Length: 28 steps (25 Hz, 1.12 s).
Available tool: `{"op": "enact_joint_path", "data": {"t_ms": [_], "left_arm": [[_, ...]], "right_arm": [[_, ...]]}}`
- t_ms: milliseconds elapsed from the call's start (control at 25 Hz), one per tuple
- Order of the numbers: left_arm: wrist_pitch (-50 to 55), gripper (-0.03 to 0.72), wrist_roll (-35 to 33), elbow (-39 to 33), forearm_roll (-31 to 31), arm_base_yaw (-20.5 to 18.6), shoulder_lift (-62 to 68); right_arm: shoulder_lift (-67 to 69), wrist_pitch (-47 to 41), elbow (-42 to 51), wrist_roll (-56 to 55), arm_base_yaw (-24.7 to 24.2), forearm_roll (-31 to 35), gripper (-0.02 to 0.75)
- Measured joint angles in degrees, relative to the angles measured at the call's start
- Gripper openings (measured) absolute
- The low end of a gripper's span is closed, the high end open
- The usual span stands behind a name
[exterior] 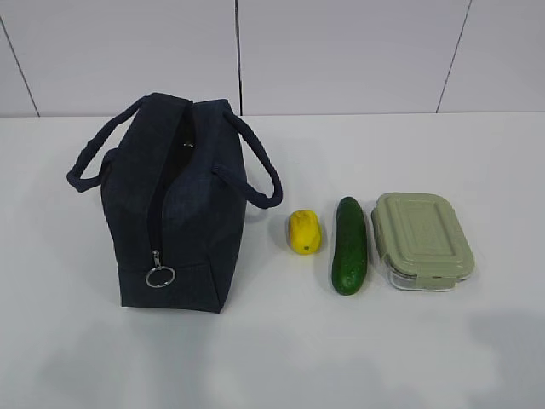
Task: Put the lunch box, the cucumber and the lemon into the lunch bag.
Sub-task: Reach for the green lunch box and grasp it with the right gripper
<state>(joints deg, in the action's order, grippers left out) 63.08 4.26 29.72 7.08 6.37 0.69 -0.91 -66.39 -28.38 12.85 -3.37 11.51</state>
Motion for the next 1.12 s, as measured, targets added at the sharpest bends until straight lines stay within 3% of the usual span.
{"op": "enact_joint_path", "data": {"t_ms": [1120], "left_arm": [[0.0,0.236,0.0,0.0,0.0,0.0,0.0]], "right_arm": [[0.0,0.0,0.0,0.0,1.43,0.0,0.243]]}}
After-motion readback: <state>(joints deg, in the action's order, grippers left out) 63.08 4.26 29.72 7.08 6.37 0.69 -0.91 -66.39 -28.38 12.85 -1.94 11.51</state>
